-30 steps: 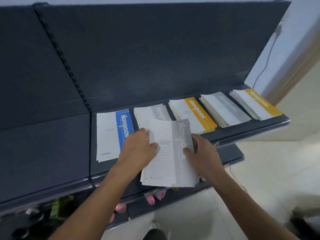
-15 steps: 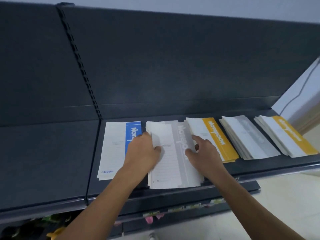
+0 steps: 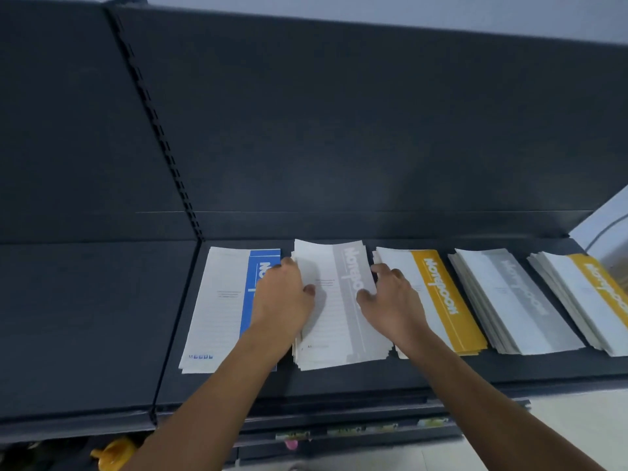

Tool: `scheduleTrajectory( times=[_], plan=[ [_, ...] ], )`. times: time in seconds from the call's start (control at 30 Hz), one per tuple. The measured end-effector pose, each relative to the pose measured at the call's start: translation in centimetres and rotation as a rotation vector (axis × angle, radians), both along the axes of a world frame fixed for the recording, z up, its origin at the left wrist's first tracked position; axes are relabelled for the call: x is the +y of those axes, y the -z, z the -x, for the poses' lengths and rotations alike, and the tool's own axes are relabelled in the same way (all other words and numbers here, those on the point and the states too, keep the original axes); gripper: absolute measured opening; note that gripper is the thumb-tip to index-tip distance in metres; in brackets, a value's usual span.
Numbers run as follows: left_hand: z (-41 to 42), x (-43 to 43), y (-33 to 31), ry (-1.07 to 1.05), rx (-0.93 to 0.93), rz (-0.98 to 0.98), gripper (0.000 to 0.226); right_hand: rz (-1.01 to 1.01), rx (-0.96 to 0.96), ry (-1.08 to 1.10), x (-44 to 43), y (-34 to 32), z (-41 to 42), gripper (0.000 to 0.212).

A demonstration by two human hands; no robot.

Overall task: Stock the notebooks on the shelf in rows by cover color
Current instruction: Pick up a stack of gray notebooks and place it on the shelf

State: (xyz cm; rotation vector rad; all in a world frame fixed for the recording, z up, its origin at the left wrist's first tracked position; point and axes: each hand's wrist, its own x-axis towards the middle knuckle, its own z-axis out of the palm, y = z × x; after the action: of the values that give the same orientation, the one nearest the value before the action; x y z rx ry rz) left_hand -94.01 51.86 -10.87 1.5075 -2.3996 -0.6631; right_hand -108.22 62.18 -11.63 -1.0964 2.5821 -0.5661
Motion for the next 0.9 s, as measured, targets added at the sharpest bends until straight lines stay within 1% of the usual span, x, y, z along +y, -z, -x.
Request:
scheduleTrajectory(
  times=[0.27,0.43,0.53,0.67,0.8,0.9],
  plan=[
    [1.0,-0.6,0.0,-0.042,-0.059,0.029,0.034,0.014,0.025,-0.046,-1.2,0.2,1.1,0.044],
    [1.1,0.0,0.4,-0.047,-0.155,0.038,0.036,0.005,0.047,-0.106,-1.2,0.7,1.3,0.045],
    [1.1,0.4,0.6,-0.038,-0.156,0.051,0.039,0.016,0.061,-0.111,-1.0,0.9,1.5,0.042],
    [1.2,0.5,0.4,-0.055,-0.155,0.054,0.036,0.008,0.068,-0.125,-0.6,0.6,2.0,0.036],
    [0.9,0.8,0.2,-0.078,-0.140,0.078,0.027,0.032,0.090,-0.148,-0.5,0.1,2.4,0.038],
    [0.3,1.2,0.1,-0.107,-0.129,0.083,0.029,0.046,0.109,-0.178,-0.3,0.0,2.2,0.044]
  ],
)
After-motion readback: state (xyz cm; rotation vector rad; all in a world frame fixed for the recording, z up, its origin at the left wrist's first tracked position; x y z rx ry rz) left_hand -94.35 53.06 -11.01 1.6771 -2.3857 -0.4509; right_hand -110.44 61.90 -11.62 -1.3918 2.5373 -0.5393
